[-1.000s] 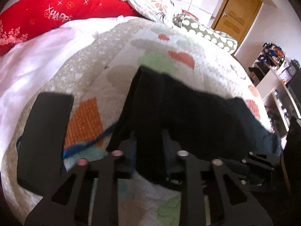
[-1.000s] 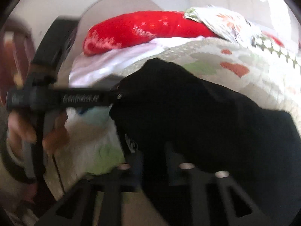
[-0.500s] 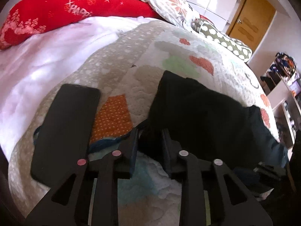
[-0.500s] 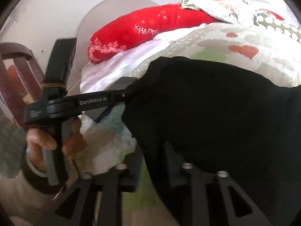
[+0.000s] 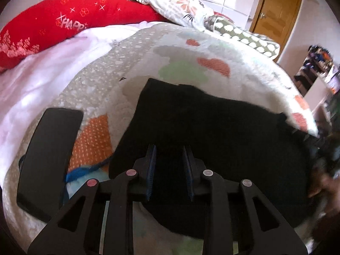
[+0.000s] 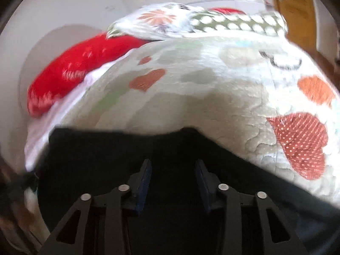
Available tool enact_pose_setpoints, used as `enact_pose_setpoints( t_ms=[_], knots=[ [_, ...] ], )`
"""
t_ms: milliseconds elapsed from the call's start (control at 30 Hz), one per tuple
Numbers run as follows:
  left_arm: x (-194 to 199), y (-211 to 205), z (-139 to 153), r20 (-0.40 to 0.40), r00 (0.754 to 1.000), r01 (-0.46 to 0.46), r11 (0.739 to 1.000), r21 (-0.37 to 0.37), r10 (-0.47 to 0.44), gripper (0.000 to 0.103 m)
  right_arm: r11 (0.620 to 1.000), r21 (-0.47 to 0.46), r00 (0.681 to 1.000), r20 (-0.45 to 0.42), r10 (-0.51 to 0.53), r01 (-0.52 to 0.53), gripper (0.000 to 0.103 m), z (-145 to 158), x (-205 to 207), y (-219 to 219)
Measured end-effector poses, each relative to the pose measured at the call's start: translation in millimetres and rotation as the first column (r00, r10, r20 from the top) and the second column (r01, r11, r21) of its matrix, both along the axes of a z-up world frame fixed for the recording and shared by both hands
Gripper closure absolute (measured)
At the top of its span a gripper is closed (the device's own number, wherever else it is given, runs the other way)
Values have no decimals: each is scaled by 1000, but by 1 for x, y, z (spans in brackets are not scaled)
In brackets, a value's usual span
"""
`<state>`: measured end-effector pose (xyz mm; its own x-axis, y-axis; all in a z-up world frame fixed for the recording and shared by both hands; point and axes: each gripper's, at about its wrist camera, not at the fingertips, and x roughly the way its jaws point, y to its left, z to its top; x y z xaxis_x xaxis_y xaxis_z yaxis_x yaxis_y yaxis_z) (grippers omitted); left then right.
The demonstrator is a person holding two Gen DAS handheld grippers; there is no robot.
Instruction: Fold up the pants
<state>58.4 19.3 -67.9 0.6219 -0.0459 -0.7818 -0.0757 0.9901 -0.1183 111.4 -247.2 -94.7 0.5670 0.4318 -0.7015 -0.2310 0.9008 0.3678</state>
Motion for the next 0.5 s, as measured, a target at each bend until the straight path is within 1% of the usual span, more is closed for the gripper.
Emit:
enact_pose_setpoints(
  t_ms=[33, 100, 167, 233, 267, 367, 433, 500],
  knots=[
    [1, -1, 0, 0, 1000, -4, 1000, 2, 4, 79, 1000, 11, 1000, 7, -11, 11, 65, 6, 8, 1],
    [-1, -3, 5, 3, 1000, -12, 1000, 13, 12, 77, 998, -40, 999, 25, -48, 49, 65, 12, 15, -2],
    [-9, -7, 12, 18, 1000, -9, 1000, 29, 8, 71, 999, -23, 999, 3, -35, 35, 65, 17, 12, -4],
    [-17, -11, 18, 36, 999, -3, 999, 38, 2, 60, 1000, 0, 1000, 20, -5, 5, 64, 29, -8, -16],
    [-24, -15, 21, 49, 999, 3, 999, 37, -5, 59, 1000, -5, 1000, 26, 8, -8, 64, 34, -20, -18],
    [-33, -22, 25, 59, 998, 9, 999, 38, -12, 58, 998, -46, 997, 62, 54, -51, 62, 44, -65, -28],
    [-38, -28, 27, 65, 998, 12, 999, 37, -14, 58, 996, -66, 996, 48, 70, -67, 62, 41, -93, -33],
    [-43, -34, 28, 64, 998, 18, 999, 36, -20, 58, 996, -61, 997, 41, 70, -68, 62, 35, -115, -40]
  ],
)
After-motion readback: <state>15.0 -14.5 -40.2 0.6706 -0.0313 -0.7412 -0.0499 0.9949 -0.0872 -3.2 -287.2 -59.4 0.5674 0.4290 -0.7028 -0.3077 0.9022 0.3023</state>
